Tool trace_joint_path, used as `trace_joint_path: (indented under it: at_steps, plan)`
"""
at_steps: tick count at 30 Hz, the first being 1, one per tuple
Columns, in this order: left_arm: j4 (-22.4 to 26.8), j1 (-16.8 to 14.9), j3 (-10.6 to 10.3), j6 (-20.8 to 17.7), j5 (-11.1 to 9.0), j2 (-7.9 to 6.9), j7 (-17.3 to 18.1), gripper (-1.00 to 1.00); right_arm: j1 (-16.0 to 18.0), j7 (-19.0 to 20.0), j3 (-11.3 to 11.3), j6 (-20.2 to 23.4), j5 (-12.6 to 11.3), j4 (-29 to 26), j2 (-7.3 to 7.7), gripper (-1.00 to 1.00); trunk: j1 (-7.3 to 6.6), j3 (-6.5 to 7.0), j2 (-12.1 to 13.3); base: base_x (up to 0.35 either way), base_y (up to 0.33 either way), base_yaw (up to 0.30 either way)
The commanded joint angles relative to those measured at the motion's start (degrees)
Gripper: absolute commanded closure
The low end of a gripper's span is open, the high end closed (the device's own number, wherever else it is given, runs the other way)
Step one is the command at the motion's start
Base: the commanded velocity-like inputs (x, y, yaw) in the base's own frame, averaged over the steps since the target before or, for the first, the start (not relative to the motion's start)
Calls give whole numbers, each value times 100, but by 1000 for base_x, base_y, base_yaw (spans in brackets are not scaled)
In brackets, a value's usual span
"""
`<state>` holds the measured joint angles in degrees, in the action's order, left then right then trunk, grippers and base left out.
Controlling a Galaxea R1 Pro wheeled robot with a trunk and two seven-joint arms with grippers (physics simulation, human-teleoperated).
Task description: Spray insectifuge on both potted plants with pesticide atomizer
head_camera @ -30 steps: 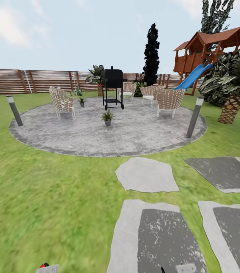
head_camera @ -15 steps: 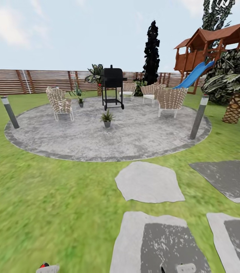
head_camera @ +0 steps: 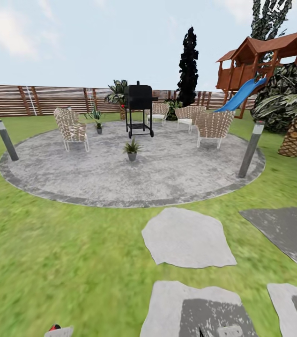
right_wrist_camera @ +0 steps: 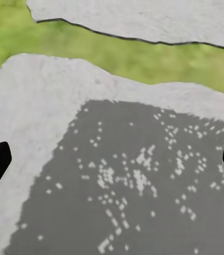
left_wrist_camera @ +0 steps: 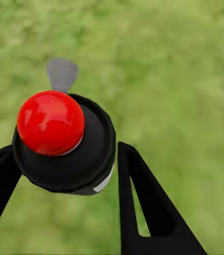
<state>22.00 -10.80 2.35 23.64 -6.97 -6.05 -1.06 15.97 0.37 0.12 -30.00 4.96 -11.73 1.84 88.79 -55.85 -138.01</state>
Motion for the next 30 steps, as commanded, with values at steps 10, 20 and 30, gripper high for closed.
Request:
trace_joint_path:
  at_steps: [10, 20, 30]
  plan:
    - [-3, -3, -15, 18, -43, 3, 1, 100, 3, 3, -3, -15, 39, 4, 0, -100, 2, -5, -2, 340, 0, 0]
    - [-3, -4, -14, 18, -43, -1, 1, 100, 3, 4, -3, -15, 39, 4, 0, -100, 2, -5, -2, 340, 0, 0]
    - [-3, -1, -15, 18, -41, -1, 1, 100, 3, 0, -3, -15, 38, 4, -3, -100, 2, -5, -2, 340, 0, 0]
